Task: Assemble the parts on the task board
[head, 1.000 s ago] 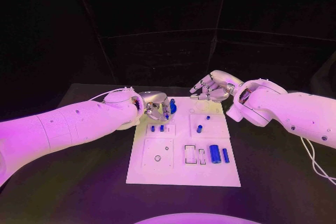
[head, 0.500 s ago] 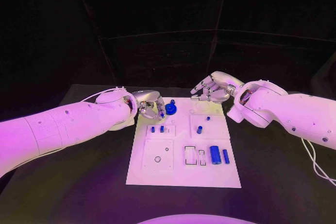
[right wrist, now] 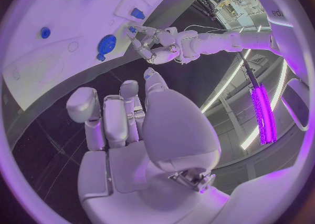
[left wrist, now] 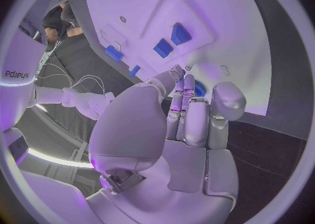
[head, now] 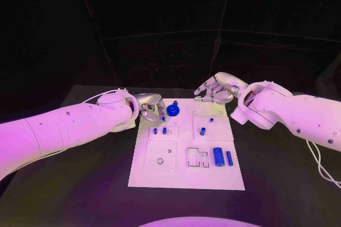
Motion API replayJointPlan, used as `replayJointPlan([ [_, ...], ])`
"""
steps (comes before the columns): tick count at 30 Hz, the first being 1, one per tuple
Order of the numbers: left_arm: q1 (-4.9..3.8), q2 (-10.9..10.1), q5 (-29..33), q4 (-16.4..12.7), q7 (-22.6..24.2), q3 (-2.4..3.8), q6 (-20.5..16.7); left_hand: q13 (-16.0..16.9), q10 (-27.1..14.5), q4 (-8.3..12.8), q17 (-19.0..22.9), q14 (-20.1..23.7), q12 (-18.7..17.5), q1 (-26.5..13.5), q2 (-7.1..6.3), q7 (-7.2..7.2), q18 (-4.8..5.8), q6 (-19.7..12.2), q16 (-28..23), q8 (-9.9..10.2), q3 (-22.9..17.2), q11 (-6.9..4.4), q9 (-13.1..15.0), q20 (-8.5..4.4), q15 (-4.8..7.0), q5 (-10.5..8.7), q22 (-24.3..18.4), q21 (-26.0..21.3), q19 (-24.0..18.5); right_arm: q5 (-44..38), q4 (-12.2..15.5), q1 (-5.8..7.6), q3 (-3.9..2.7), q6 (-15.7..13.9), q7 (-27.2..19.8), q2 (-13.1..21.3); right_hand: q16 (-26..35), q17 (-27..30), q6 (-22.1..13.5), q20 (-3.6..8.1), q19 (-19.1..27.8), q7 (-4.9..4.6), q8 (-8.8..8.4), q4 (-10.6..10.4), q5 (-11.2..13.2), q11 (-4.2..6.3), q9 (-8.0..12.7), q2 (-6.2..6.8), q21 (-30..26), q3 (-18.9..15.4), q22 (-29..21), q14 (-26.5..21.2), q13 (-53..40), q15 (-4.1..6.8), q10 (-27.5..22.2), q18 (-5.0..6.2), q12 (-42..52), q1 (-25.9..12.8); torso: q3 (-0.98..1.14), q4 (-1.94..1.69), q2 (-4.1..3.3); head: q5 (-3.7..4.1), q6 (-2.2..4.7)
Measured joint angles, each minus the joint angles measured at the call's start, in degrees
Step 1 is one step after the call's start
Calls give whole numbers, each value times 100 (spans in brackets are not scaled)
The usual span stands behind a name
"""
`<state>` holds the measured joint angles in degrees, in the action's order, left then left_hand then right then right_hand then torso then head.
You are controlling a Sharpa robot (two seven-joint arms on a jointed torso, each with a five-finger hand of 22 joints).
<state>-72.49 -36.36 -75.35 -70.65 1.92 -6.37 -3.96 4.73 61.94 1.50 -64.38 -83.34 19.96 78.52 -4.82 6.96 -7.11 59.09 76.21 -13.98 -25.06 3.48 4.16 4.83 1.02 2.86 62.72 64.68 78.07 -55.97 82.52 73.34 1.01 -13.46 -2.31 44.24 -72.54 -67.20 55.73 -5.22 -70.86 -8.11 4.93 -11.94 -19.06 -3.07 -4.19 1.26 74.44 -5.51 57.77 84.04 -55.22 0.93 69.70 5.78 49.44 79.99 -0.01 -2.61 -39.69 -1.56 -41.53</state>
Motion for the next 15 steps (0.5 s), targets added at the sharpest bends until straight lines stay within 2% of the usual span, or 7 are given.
replayJointPlan([
  [15, 24, 62, 10, 129, -91, -2, 88, -5, 0, 0, 15, 0, -24, 0, 0, -1, 0, -1, 0, 22, 0, 0, 0, 0, 0, 0, -1, 0, 0, 0, 5, 0, 0, -5, 4, -6, 0, 0, 0, 0, 0, 0, 0, 0, 0, 0, 0, 0, 0, 0, 0, 0, 0, 0, 0, 0, 0, 0, -4, 2, -4, 2, -14],
])
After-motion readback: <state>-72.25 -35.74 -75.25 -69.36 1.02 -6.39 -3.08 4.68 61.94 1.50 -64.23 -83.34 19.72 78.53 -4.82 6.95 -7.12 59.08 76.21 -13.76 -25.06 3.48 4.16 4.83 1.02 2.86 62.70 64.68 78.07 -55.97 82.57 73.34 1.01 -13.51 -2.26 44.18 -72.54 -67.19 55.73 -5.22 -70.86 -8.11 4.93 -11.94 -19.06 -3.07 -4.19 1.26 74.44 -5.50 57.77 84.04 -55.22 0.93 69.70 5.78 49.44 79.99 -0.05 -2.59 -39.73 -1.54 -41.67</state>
